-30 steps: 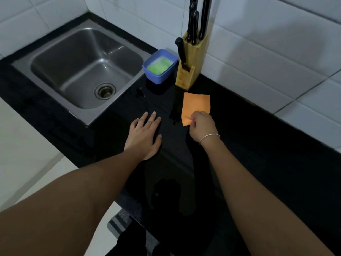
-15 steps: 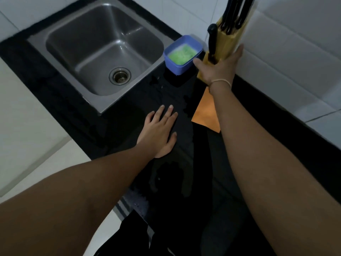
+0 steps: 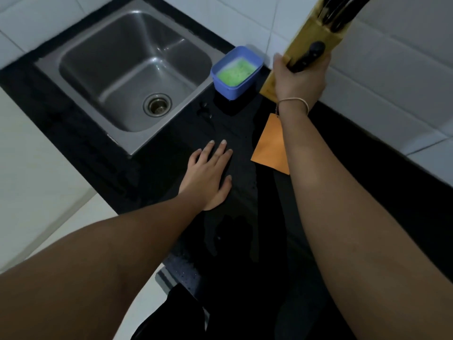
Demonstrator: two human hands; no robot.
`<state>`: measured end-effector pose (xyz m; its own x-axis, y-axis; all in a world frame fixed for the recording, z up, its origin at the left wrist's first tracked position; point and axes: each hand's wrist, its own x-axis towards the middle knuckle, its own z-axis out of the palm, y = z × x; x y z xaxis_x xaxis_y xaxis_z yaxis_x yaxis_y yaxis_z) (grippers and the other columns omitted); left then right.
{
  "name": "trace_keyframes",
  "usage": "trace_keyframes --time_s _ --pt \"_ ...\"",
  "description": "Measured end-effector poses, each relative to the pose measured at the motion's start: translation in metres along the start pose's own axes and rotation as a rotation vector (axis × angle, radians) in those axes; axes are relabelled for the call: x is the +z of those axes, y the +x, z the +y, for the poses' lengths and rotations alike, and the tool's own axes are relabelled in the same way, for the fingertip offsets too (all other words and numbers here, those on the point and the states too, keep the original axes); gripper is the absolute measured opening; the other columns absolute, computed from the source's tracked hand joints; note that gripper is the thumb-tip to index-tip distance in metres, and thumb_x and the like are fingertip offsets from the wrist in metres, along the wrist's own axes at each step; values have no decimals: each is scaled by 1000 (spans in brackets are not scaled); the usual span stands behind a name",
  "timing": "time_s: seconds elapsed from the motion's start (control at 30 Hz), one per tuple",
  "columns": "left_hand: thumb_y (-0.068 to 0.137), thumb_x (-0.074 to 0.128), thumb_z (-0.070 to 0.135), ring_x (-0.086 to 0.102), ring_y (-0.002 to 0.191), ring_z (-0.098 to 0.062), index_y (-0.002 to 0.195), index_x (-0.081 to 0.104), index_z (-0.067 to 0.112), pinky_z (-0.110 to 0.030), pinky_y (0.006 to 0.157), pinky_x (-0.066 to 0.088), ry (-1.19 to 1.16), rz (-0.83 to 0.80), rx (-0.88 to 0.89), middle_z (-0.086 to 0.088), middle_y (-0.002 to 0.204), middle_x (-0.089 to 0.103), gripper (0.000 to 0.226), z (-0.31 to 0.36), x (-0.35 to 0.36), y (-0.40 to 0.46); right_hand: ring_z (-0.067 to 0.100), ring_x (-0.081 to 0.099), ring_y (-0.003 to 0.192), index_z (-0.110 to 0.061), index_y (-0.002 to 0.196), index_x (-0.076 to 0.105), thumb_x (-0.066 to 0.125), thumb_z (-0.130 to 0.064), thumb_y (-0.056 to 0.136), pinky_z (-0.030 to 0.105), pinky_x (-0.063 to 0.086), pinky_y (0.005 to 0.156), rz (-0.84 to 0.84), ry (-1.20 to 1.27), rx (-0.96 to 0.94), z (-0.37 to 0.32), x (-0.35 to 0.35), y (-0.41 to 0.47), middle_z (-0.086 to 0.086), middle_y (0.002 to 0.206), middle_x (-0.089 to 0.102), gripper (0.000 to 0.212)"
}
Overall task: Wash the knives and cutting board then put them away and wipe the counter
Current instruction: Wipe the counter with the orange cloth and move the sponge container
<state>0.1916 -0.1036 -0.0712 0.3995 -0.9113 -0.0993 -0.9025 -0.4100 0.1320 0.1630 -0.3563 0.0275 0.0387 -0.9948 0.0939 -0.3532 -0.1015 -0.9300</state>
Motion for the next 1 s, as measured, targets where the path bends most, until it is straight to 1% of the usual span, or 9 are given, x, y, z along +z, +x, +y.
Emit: trace_keyframes --time_s 0.07,0.17,0.3,0.37,0.47,0.6,0.67,0.83,1.0 --pt "99 32 49 12 157 -28 160 26 20 -48 122 21 12 -5 -6 -2 170 16 67 1 -1 0 18 65 112 -17 144 47 82 -54 68 25 48 90 40 12 -49 -7 -14 2 -6 118 69 91" --pt "99 33 49 13 156 -28 159 27 20 -48 122 21 14 -6 -12 -2 170 17 67 2 0 0 17 65 111 -17 141 49 81 -56 66 26 50 90 81 13 -77 -10 -39 4 -10 115 68 90" --pt "98 31 50 14 156 -27 159 28 21 -48 121 23 13 1 -10 -1 170 18 68 1 4 0 13 67 105 -22 145 45 80 -50 69 23 50 84 150 -57 -26 5 -78 1 -20 101 63 88" --pt "98 31 51 15 156 -27 159 28 21 -48 121 23 9 2 -10 -1 170 19 68 0 4 0 14 68 101 -27 148 41 77 -49 71 23 50 80 180 -120 36 19 -95 -2 -15 106 68 88" --pt "98 32 50 15 156 -28 159 29 20 -49 121 21 -8 11 -11 -1 170 20 68 -1 4 0 16 69 103 -30 152 35 75 -48 73 27 54 83 229 -196 107 42 -117 -8 -9 115 70 91" --pt "97 32 50 15 156 -28 158 30 20 -49 120 21 -14 10 -13 -2 170 20 68 -2 4 0 21 68 107 -28 154 30 74 -51 76 31 53 89 275 -254 174 65 -138 -10 -3 121 70 92" --pt "97 32 50 15 156 -28 158 29 20 -49 120 21 -16 9 -12 -2 170 20 68 -2 4 0 23 68 107 -27 153 29 74 -52 76 31 53 89 285 -243 199 71 -142 -10 -2 120 70 93" --pt "97 30 52 15 156 -28 158 29 20 -49 120 22 -18 12 -15 -2 170 20 69 -1 3 0 24 67 108 -27 152 28 75 -56 77 33 52 86 240 -284 220 83 -141 -12 0 121 68 93" --pt "97 31 50 14 156 -28 158 29 20 -49 120 22 -22 16 -12 -2 170 20 69 -2 3 1 21 67 109 -31 155 25 73 -60 76 32 51 86 223 -350 198 89 -135 -9 -3 124 67 97"
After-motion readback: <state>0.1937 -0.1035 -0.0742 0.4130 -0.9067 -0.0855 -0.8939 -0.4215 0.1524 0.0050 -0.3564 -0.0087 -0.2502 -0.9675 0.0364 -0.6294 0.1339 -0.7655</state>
